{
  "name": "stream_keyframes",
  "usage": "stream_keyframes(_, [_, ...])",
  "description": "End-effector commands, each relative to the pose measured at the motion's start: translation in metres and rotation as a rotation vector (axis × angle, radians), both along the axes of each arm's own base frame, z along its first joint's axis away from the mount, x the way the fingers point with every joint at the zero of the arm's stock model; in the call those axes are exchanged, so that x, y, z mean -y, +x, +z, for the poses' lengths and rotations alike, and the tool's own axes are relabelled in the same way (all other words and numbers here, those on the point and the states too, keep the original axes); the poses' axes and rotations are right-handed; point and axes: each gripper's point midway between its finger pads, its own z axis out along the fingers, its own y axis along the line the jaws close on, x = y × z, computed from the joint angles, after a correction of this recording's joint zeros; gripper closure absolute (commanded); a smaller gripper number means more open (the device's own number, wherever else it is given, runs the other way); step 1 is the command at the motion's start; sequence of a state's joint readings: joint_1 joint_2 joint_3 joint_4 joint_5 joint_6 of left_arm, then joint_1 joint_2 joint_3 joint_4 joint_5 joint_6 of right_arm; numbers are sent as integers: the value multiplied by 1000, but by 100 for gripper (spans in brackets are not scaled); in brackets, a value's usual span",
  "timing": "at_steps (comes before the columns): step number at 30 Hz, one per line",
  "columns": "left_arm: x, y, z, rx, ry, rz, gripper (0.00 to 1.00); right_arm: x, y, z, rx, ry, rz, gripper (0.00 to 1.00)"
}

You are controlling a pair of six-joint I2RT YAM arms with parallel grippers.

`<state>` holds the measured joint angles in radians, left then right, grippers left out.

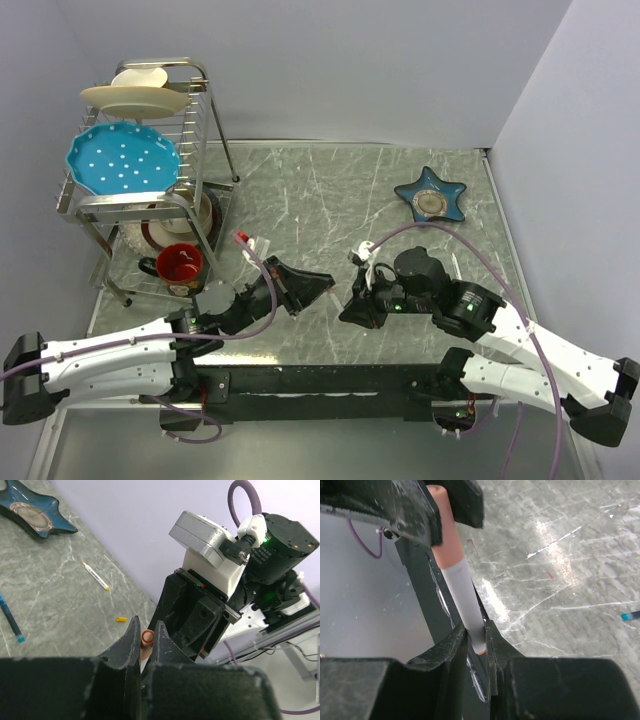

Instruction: Insert the pens into the pen caps

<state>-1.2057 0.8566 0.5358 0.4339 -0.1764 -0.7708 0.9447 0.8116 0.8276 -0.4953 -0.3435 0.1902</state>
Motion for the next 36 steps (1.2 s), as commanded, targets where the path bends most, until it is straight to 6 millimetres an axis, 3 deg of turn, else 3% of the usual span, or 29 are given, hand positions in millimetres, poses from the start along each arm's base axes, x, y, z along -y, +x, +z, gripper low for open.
stream_keyframes(1, [-15, -97, -141, -305, 422, -401, 99, 14, 42, 280, 617, 852, -214, 100])
stream_keyframes(4, [-16, -83, -123, -258, 392, -330, 99, 3, 37, 262, 575, 806, -151, 100])
stream_keyframes(5, [-20, -71, -120, -238, 399, -258, 99, -3, 37, 245, 551, 775, -129, 100])
stream_keyframes(7, [-18, -58, -95, -174, 369, -207, 99, -8, 33, 227, 510, 750, -99, 96])
stream_keyframes(9, [-15, -43, -66, -81, 336, -159, 99, -8, 30, 202, 472, 718, -90, 86])
stream_keyframes(10, [-18, -26, -59, -75, 326, -106, 99, -7, 28, 193, 457, 708, -88, 82])
stream_keyframes(11, [-15, -20, -55, -70, 330, -121, 99, -5, 25, 172, 430, 677, -85, 79])
stream_keyframes(12, [-12, -8, -34, -56, 293, -106, 99, -4, 22, 160, 407, 663, -79, 73])
stream_keyframes(14, [-11, 23, -33, -62, 322, -62, 99, 3, 17, 128, 355, 606, -92, 68])
stream_keyframes(15, [-10, 33, -21, -46, 332, -35, 99, 6, 15, 118, 341, 583, -94, 63])
stream_keyframes(17, [-3, 50, -35, -26, 435, -5, 99, 18, 14, 94, 306, 532, -138, 59])
stream_keyframes(18, [-1, 60, -27, -11, 457, 15, 99, 22, 13, 90, 305, 527, -150, 55])
stream_keyframes(20, [11, 76, -44, 14, 544, 10, 99, 34, 9, 80, 283, 523, -184, 52])
stream_keyframes(21, [15, 87, -37, 22, 546, 24, 99, 37, 6, 80, 257, 533, -195, 47])
stream_keyframes(24, [18, 127, -55, -14, 609, 101, 99, 46, 3, 80, 232, 555, -229, 33])
stream_keyframes(27, [23, 161, -72, -52, 616, 136, 99, 55, 8, 81, 240, 553, -284, 26])
stream_keyframes(28, [24, 170, -78, -65, 627, 147, 98, 57, 11, 81, 238, 544, -308, 25])
stream_keyframes(29, [27, 180, -101, -104, 675, 146, 98, 60, 14, 79, 226, 525, -333, 25])
stream_keyframes(31, [31, 197, -107, -126, 681, 147, 99, 65, 19, 82, 222, 525, -379, 25])
stream_keyframes(32, [35, 204, -128, -157, 708, 135, 99, 66, 18, 82, 217, 526, -385, 25])
stream_keyframes(33, [37, 213, -128, -160, 703, 144, 99, 67, 18, 84, 214, 531, -388, 25])
stream_keyframes(34, [40, 219, -145, -177, 734, 140, 99, 67, 17, 85, 214, 536, -381, 25])
stream_keyframes(36, [40, 232, -152, -176, 781, 158, 99, 66, 16, 84, 217, 529, -374, 25])
